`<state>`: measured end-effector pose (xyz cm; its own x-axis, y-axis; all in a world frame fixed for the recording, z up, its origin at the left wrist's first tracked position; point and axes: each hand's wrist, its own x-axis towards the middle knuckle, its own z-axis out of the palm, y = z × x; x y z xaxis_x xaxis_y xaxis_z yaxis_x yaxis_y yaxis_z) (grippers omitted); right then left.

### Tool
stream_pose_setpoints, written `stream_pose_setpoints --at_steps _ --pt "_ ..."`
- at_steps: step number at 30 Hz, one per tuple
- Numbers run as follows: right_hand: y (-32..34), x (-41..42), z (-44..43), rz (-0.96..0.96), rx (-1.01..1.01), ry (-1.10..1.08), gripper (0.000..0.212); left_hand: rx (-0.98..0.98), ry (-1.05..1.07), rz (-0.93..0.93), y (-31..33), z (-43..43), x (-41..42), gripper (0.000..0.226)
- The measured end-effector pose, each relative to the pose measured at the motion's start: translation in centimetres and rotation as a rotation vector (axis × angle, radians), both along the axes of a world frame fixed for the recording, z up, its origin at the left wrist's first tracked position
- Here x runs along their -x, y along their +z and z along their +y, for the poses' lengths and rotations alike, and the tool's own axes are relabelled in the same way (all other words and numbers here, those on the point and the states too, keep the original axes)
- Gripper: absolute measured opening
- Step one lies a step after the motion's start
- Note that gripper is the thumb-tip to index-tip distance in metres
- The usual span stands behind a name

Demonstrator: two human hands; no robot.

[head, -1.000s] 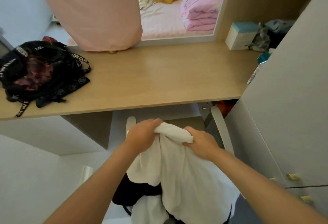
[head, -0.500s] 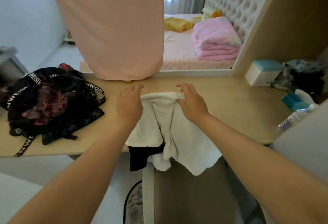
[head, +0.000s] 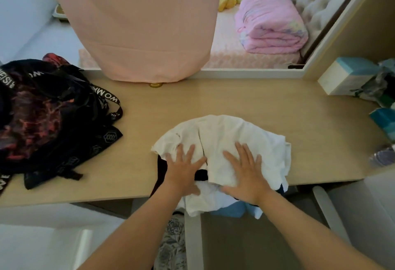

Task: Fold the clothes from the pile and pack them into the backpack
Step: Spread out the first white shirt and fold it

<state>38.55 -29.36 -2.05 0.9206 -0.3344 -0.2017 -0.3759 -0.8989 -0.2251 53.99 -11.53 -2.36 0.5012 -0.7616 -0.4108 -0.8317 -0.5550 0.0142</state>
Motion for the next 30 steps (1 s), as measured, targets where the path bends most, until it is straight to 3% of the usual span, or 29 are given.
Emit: stream_pose_setpoints --at_steps 3,7,11,14,17,19,21,24,30 --pt "-1.1 0.4 -0.7 0.056 0.066 0.09 0.11 0.022 -0.032 -0.038 -0.4 -0.1 -2.9 0.079" --pt "-0.7 -4.2 0.6 0.032 -0.104 0.011 0.094 -0.066 0.1 -0.257 0.4 1.2 -7.3 0.052" --pt "0.8 -8.0 3.7 0.055 -0.193 0.167 0.085 -0.143 0.361 -0.17 0.9 5.5 -9.7 0.065" --pt "1.5 -8.2 5.7 0.063 -0.05 0.208 0.08 -0.175 0.383 -0.116 2.7 8.3 -9.6 0.071" --pt "1.8 -7.2 7.3 0.056 0.095 0.021 0.087 0.042 0.385 -0.074 4.7 9.1 -8.0 0.072" --pt "1.7 -6.4 7.9 0.06 0.032 -0.118 0.099 0.188 0.31 0.051 4.8 8.7 -6.7 0.075" --pt "1.1 -6.3 7.9 0.109 -0.065 -0.144 0.11 0.117 0.195 0.128 4.0 8.0 -5.7 0.095" --pt "0.1 -8.0 6.7 0.095 -0.08 -0.07 0.112 -0.065 0.104 0.061 1.6 7.3 -6.3 0.121" --pt "-0.3 -15.3 3.9 0.033 -0.086 -0.062 0.088 0.004 0.138 -0.064 -0.7 6.2 -13.1 0.114"
